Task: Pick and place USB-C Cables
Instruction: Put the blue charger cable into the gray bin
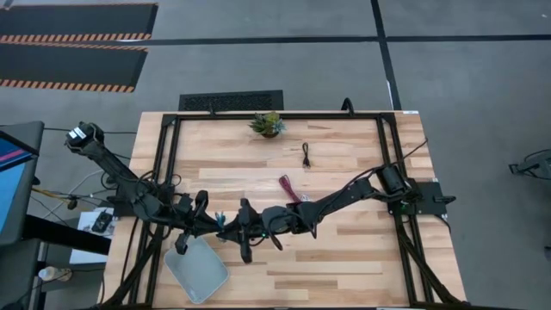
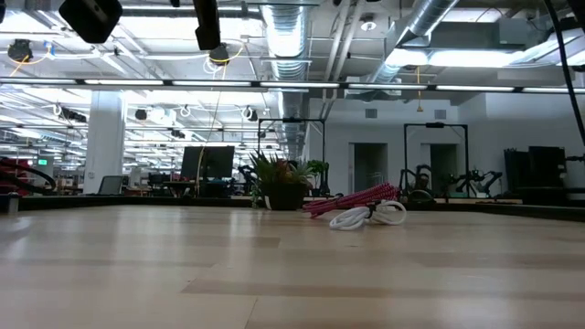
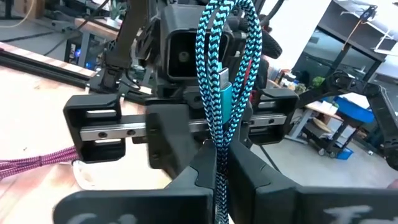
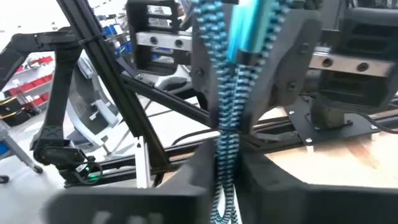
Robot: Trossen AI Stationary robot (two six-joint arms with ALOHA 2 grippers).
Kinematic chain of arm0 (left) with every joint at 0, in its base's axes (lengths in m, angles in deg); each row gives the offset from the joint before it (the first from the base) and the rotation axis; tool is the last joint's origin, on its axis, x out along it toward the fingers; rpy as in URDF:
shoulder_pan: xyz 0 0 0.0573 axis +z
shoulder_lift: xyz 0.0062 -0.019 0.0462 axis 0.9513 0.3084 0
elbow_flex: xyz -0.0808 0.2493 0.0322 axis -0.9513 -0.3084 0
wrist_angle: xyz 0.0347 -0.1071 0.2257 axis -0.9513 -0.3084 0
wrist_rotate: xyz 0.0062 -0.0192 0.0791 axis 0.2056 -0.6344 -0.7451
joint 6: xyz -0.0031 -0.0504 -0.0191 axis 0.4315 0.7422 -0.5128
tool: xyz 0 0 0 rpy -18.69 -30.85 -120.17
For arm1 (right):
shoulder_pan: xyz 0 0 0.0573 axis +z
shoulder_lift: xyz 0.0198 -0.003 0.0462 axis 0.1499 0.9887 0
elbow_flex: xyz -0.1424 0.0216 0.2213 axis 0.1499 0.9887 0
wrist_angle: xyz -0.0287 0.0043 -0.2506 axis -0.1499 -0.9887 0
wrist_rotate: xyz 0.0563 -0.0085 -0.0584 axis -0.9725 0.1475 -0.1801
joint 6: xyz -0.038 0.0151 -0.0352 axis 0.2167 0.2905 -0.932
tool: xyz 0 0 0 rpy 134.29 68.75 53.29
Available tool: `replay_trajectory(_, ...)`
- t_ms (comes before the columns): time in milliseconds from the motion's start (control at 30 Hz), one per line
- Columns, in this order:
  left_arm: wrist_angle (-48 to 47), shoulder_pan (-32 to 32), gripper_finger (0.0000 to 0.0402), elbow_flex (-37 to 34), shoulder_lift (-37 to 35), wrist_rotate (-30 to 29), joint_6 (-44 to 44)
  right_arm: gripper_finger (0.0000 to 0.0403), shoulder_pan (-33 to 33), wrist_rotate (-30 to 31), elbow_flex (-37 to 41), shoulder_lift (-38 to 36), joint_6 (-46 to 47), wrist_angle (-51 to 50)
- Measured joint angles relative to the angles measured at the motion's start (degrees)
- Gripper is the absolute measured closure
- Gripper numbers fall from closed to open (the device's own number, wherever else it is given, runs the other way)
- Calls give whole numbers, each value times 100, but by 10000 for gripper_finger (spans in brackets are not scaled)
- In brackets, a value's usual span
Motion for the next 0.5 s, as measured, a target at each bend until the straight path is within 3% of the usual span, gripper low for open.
replay_trajectory(67, -9, 2, 399, 0, -2, -2, 32, 381, 0, -4, 0, -2, -18, -1)
replay_trajectory(233, -163, 0, 370, 0, -7, -130, 81, 385, 9, 52, 0, -2, 6, -50)
replay_trajectory(500, -299, 0, 268, 37, -22, -152, -24, 387, 91, 192, 2, -118, -88, -106)
